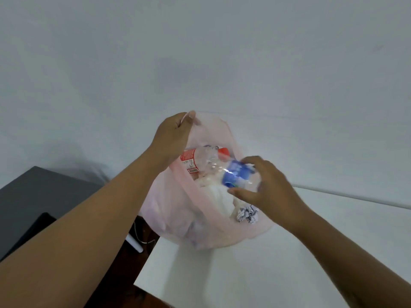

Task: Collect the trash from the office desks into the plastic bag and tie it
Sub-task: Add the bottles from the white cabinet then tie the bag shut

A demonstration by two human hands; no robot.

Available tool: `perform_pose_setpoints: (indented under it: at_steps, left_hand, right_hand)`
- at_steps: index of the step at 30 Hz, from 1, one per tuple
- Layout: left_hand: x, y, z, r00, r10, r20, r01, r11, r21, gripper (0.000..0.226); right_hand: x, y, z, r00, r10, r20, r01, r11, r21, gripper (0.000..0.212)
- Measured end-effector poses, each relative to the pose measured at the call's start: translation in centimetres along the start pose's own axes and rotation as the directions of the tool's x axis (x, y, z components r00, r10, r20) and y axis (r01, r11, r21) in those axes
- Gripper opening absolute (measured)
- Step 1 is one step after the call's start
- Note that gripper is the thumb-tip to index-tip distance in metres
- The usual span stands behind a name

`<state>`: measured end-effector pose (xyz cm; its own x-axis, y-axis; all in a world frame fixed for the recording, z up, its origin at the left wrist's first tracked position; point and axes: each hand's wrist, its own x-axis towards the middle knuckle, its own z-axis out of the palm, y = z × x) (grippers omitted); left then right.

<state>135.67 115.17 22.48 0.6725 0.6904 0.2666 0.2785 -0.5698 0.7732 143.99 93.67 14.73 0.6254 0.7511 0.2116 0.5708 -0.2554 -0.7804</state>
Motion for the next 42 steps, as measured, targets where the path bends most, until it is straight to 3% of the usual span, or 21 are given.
perform_pose_setpoints:
  at_steps: [3, 6, 8, 9, 10, 11, 12, 14, 15, 16, 18, 22, 25, 29, 32, 34, 36, 39, 42]
  left_hand:
    - [0.0, 0.3, -0.3, 1.000, 0.013, -0.012, -0.013, 1.000, 0.009, 0.042]
    - [0.0, 0.2, -0.8, 1.000, -0.005, -0.020, 0.005, 1.000, 0.004, 0.043]
    - [0.1, 0.0, -1.2, 0.999, -0.020, -0.039, 0.018, 0.999, -0.030, 0.041]
    - [0.2, -0.1, -1.4, 0.999, -0.023, -0.047, 0.021, 0.999, -0.038, 0.040]
    - [0.2, -0.3, -1.7, 0.998, -0.023, -0.056, 0.021, 0.999, -0.040, 0.040]
    - [0.3, -0.4, -1.9, 0.998, -0.021, -0.066, 0.018, 0.999, -0.040, 0.040]
    - [0.3, -0.6, -2.2, 0.997, -0.020, -0.078, 0.017, 0.999, -0.044, 0.040]
    - [0.6, -1.0, -2.5, 0.994, -0.028, -0.102, 0.023, 0.998, -0.055, 0.041]
    - [0.7, -1.3, -2.6, 0.993, -0.038, -0.110, 0.032, 0.998, -0.062, 0.041]
    - [0.7, -1.5, -2.7, 0.993, -0.049, -0.111, 0.042, 0.997, -0.070, 0.041]
    - [0.8, -1.8, -3.0, 0.992, -0.066, -0.106, 0.056, 0.994, -0.091, 0.042]
    - [1.3, -1.1, -4.2, 0.985, -0.084, -0.150, 0.068, 0.992, -0.107, 0.040]
    - [2.1, 0.4, -6.1, 0.970, -0.063, -0.236, 0.044, 0.995, -0.085, 0.037]
    - [2.9, 1.4, -8.6, 0.934, -0.166, -0.317, 0.081, 0.961, -0.264, 0.039]
    - [2.2, 0.7, -8.3, 0.950, -0.208, -0.232, 0.130, 0.941, -0.311, 0.040]
    - [1.6, 0.1, -7.7, 0.959, -0.214, -0.187, 0.136, 0.924, -0.356, 0.040]
    - [1.1, -0.2, -6.9, 0.947, -0.265, -0.179, 0.157, 0.873, -0.462, 0.040]
    - [0.6, -0.5, -5.4, 0.941, -0.331, -0.068, 0.238, 0.793, -0.560, 0.038]
    - [0.1, -0.2, -3.8, 0.949, -0.291, 0.125, 0.288, 0.629, -0.722, 0.032]
  right_hand:
    - [2.1, -2.3, 3.3, 0.990, -0.005, 0.138, -0.009, 0.995, 0.101, 0.067]
    - [2.7, -3.4, 4.8, 0.967, 0.063, 0.248, -0.174, 0.874, 0.454, 0.069]
    - [2.4, -2.2, 4.9, 0.986, 0.088, 0.140, -0.151, 0.831, 0.536, 0.050]
    - [2.0, -0.8, 4.8, 0.990, 0.142, 0.007, -0.127, 0.861, 0.493, 0.039]
    - [1.5, 1.2, 4.8, 0.959, 0.234, -0.162, -0.155, 0.907, 0.391, 0.033]
    - [1.0, 3.5, 4.8, 0.891, 0.337, -0.304, -0.268, 0.931, 0.248, 0.034]
    - [0.4, 5.6, 4.6, 0.806, 0.443, -0.394, -0.439, 0.892, 0.104, 0.043]
    - [-1.2, 9.2, 4.7, 0.641, 0.680, -0.356, -0.730, 0.684, -0.005, 0.068]
    - [-1.8, 10.5, 5.0, 0.591, 0.765, -0.254, -0.788, 0.616, 0.020, 0.074]
    - [-2.3, 11.1, 5.3, 0.588, 0.796, -0.144, -0.798, 0.600, 0.059, 0.067]
    - [-2.6, 11.5, 5.4, 0.664, 0.748, -0.018, -0.734, 0.656, 0.173, 0.028]
    - [-1.0, 9.3, 2.3, 0.741, 0.656, -0.144, -0.562, 0.723, 0.401, 0.028]
    - [1.0, 6.0, -2.0, 0.800, 0.473, -0.368, -0.379, 0.875, 0.302, 0.032]
    - [2.7, 0.6, -6.6, 0.744, 0.339, -0.575, -0.126, 0.917, 0.378, 0.032]
    - [3.2, -1.6, -9.7, 0.791, 0.263, -0.553, -0.066, 0.934, 0.350, 0.035]
    - [3.1, -2.4, -11.8, 0.767, 0.227, -0.600, -0.017, 0.942, 0.335, 0.033]
    - [2.9, -2.5, -13.4, 0.735, 0.230, -0.638, 0.045, 0.923, 0.383, 0.031]
    - [2.8, -2.1, -14.2, 0.772, 0.274, -0.574, 0.030, 0.886, 0.463, 0.028]
    - [2.5, -1.5, -14.0, 0.692, 0.408, -0.596, -0.014, 0.832, 0.554, 0.029]
